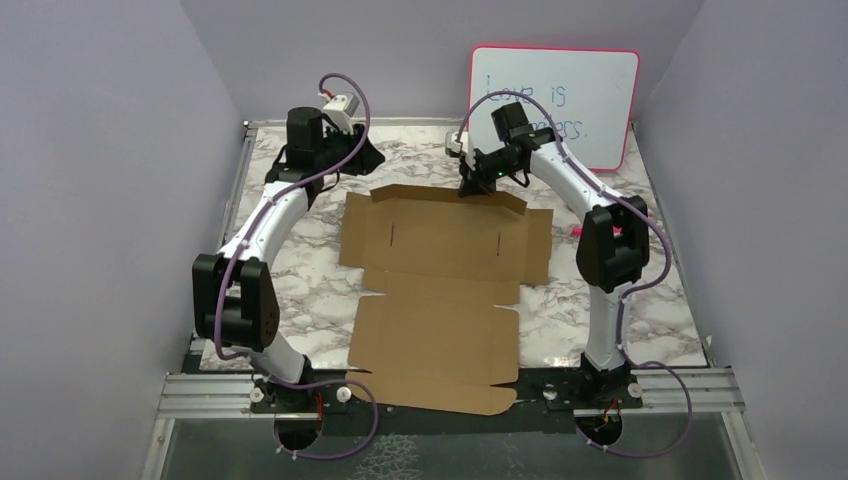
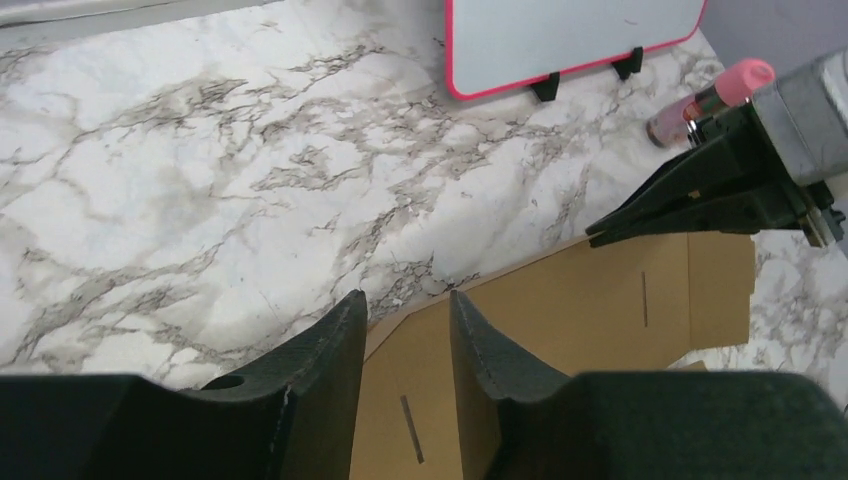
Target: Fold the paper box
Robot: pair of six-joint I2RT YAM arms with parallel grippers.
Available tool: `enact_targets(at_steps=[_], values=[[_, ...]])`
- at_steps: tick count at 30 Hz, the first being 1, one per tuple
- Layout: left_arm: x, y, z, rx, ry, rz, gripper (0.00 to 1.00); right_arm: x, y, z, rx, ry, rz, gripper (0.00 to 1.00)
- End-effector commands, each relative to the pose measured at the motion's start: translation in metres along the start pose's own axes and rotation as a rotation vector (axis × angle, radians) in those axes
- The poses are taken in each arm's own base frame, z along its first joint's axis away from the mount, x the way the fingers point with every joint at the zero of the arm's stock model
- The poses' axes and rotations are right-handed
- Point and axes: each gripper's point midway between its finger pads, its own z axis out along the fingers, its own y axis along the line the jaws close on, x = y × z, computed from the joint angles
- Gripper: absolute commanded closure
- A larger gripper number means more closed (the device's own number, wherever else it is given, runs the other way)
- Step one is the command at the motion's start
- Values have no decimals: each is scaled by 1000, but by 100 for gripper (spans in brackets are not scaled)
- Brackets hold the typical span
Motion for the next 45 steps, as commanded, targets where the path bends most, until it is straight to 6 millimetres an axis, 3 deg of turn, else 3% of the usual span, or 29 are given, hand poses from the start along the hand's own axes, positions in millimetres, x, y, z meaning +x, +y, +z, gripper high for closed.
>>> enact_targets(at_steps=[1,6,12,17,22,31,38,45], values=[[-7,4,-30,-160,-33,-81,59,-18,-2,-10,89,27,-120,99],[8,14,-63,-308,-26,-134,46,-13,-1,-2,154,58,-208,99],[35,23,-92,-395,-2,-170,40,-9,1,9,246,45,-320,99],[61,27,-108,-445,35,-177,34,-2,6,15,295,23,-405,98],[74,36,-116,-485,47,-197,25,-1,1,16,330,18,-428,98],[53,53,-114,-482,34,-232,19,-46,-21,-23,445,16,-553,98],[25,70,-111,-457,2,-262,18,-79,-21,-52,526,-18,-659,97],[9,76,-112,-449,-10,-249,18,-93,-15,-60,560,-16,-743,97]])
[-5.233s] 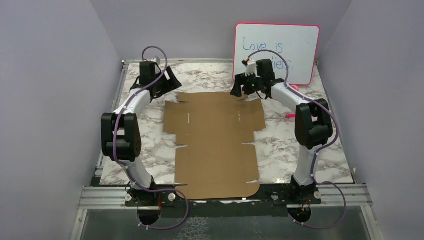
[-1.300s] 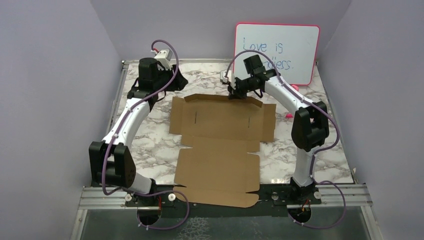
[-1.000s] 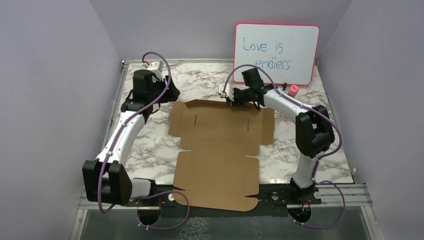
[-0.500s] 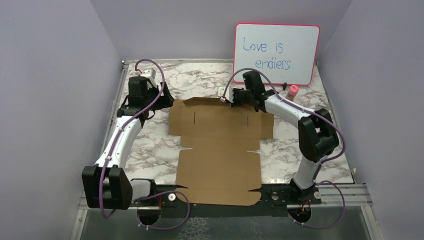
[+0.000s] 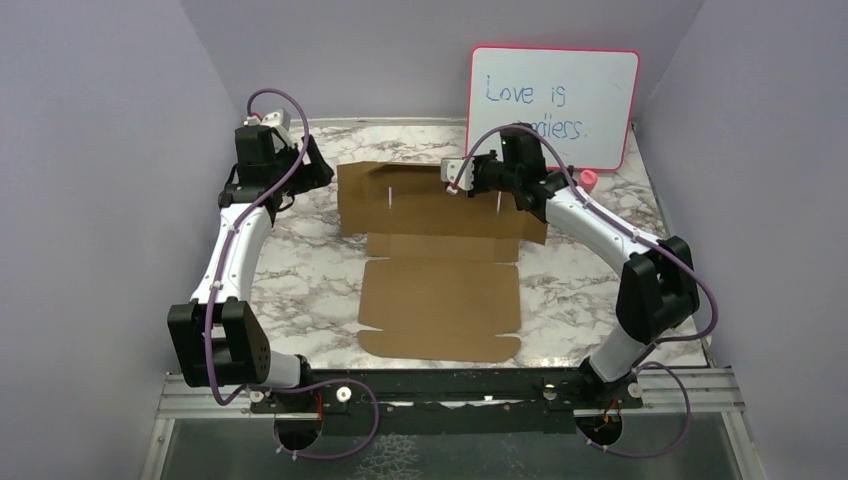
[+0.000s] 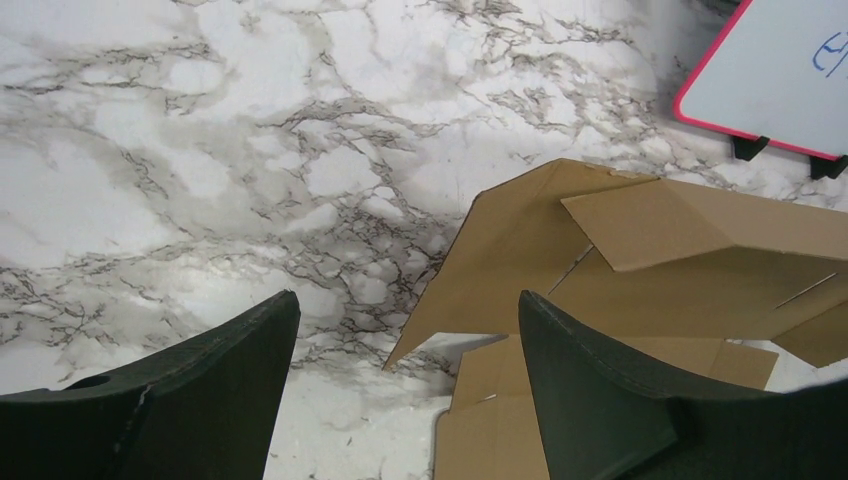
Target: Fold the paper box
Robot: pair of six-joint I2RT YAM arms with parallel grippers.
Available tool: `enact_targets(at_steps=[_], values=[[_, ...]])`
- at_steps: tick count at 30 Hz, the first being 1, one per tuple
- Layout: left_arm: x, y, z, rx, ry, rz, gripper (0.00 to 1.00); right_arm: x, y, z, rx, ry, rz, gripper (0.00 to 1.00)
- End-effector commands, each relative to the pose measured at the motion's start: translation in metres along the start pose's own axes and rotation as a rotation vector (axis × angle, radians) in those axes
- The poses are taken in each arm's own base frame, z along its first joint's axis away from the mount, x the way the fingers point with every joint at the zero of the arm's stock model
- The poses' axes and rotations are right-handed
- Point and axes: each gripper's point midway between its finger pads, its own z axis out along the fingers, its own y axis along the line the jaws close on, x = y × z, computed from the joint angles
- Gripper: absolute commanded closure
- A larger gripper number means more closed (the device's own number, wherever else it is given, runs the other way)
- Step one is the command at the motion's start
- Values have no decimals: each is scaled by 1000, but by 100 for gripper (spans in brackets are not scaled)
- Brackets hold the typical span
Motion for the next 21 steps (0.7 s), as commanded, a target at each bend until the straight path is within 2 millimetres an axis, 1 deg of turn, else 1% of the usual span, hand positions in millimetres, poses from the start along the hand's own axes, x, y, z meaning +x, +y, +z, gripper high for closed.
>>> enact_targets(at_steps=[1,5,9,12,13,15,17,18,21], values=[[-14,-9,-4,44,-13,13,18,-19,-22,-10,81,-8,-110,97],[-13,-7,-6,38,-9,24,18,-28,-19,-12,83,0,-148,97],[-6,-3,-7,19,-3,30,18,-42,-9,-14,95,2,-189,98],[1,0,-8,13,7,32,18,-46,6,-14,87,17,-197,98],[4,1,-8,9,12,31,19,-52,4,-15,112,11,-208,98],[11,4,-6,4,24,27,19,-57,12,-17,114,8,-213,98],[17,5,-3,8,40,19,19,-58,23,-17,101,15,-214,98],[18,2,-3,22,48,19,19,-59,27,-17,97,21,-215,98],[19,3,-2,25,51,16,19,-58,39,-19,88,37,-205,98]])
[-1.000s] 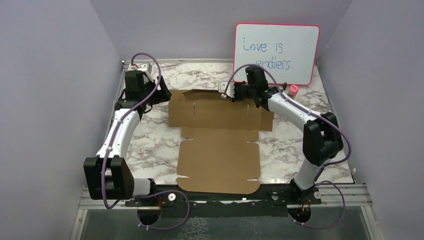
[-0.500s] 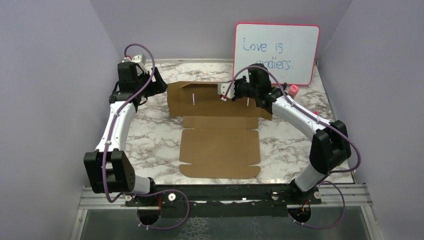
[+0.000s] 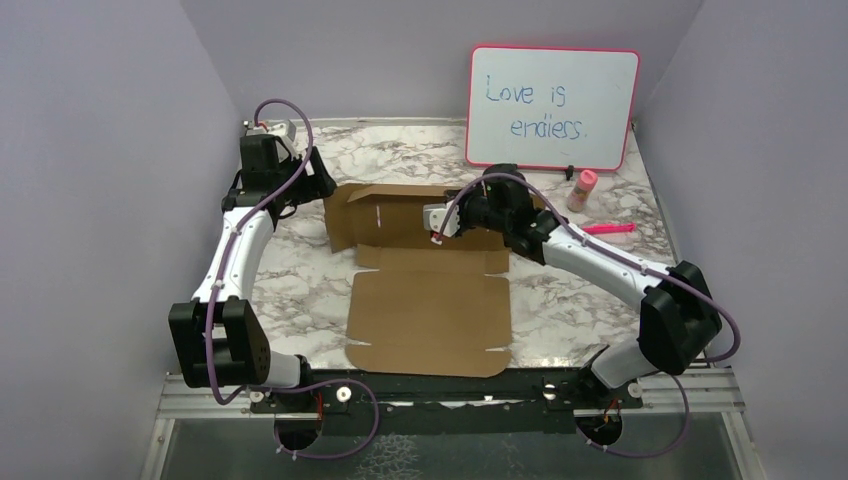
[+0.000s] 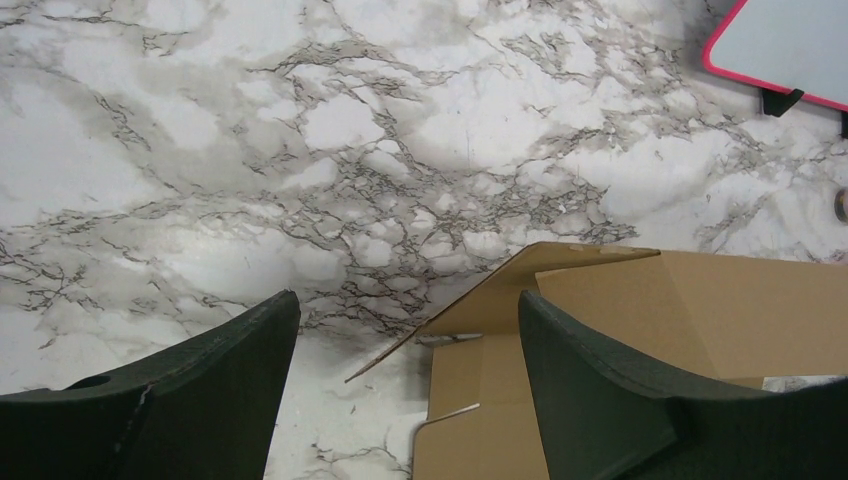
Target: Fold the paper box
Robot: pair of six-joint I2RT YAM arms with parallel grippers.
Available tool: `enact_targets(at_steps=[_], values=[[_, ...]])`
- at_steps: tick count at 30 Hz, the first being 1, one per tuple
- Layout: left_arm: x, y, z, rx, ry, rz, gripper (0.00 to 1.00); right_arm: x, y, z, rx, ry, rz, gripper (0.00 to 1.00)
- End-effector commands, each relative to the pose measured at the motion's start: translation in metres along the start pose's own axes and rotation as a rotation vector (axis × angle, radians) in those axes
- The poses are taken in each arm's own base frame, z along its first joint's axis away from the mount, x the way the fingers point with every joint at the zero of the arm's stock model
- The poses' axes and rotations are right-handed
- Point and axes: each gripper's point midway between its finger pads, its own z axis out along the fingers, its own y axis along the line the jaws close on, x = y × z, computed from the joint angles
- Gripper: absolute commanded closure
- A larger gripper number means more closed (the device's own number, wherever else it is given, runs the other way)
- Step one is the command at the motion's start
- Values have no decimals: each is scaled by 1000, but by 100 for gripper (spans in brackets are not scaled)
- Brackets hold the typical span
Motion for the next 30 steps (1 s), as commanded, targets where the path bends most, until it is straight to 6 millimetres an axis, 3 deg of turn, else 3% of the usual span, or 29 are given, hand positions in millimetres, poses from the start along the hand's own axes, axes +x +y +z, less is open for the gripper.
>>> enact_targets(at_steps=[1,6,17,22,25,30], values=[[-1,-3,-3,24,-10,9,19,-4,-3,-10,53,41,-14,98],[2,-1,-2,20,-2,11,19,-7,-1,-14,83,53,-44,99],[-15,0,-7,-7,-47,19,19,7,-54,-1,223,158,-198,99],[-24,0,-6,-7,-61,16,19,0,-75,3,284,141,-252,99],[-25,2,-6,-12,-64,15,19,-3,-71,1,298,122,-268,99],[-21,-2,-6,12,-52,17,20,0,-45,-2,275,105,-254,99]])
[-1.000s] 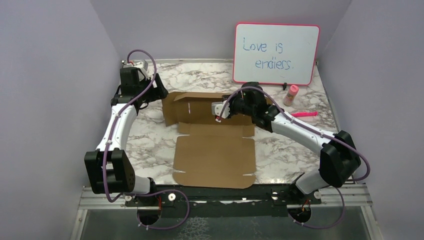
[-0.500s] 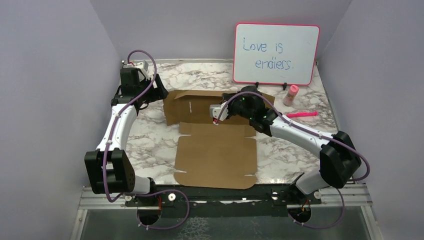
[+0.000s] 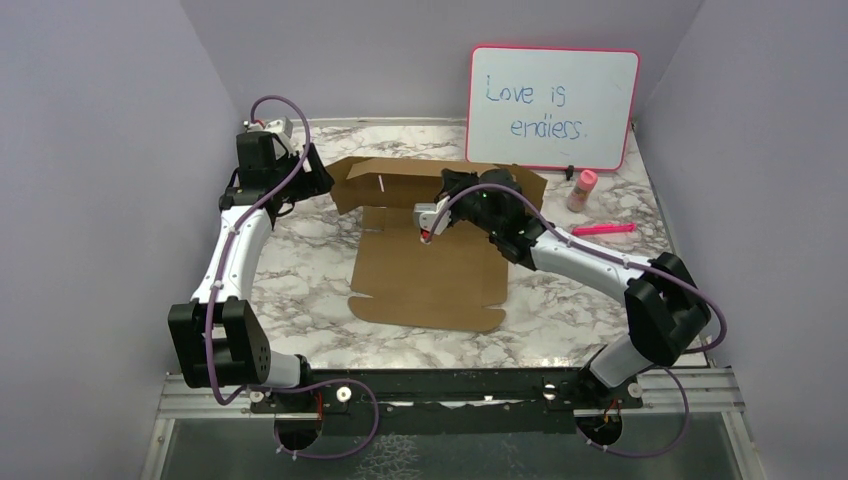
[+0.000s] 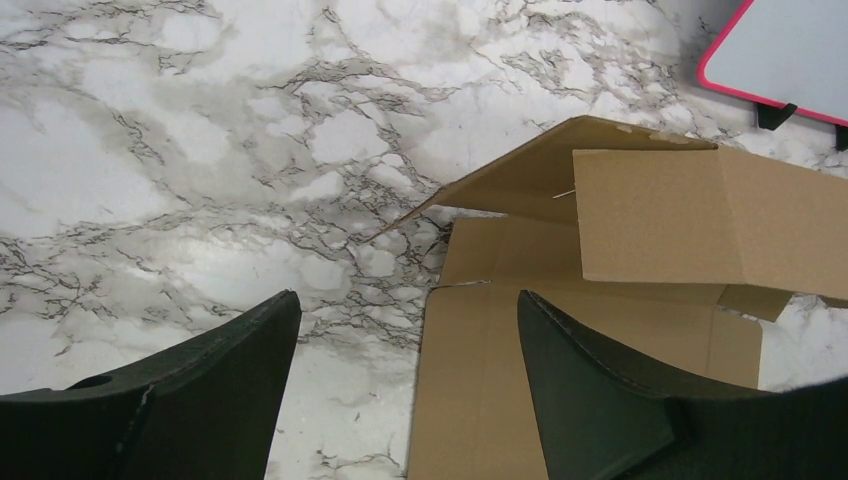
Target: Fold the paper box
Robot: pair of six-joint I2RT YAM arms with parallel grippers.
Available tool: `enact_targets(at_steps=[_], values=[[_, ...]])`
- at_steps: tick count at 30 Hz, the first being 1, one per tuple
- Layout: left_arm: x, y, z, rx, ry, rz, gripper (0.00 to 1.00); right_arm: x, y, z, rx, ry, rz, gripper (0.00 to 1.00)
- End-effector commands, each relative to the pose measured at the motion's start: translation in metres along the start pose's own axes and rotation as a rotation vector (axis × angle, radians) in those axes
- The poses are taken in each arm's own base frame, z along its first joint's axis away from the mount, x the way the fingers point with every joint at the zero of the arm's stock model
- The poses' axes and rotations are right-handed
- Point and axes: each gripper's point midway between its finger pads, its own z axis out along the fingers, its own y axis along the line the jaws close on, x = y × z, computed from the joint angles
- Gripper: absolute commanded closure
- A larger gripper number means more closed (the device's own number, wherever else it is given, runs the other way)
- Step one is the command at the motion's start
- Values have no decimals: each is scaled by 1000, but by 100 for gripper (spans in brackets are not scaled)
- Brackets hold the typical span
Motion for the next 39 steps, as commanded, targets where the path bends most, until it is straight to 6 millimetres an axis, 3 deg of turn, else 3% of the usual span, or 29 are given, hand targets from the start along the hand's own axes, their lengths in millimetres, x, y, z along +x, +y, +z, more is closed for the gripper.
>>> enact_targets(at_steps=[1,13,19,22,24,34,39], values=[[-13,-6,-4,26,-33,13,20,-5,2,-12,52,-12,-20,99],[-23,-41,-7,162,-57,-42,23,-5,42,-20,-10,-1,42,99],[-28,-57,1,209,-57,-58,26,-5,40,-21,-7,-1,49,99],[-28,-65,8,233,-56,-61,33,-6,38,-20,-11,-5,54,99],[-21,-79,15,257,-39,-53,38,-7,36,-20,-10,-10,56,99],[-5,-96,34,289,-64,-106,49,-11,34,-15,-24,-32,63,99],[12,-103,43,315,-53,-151,53,-14,34,-11,-29,-48,73,99]])
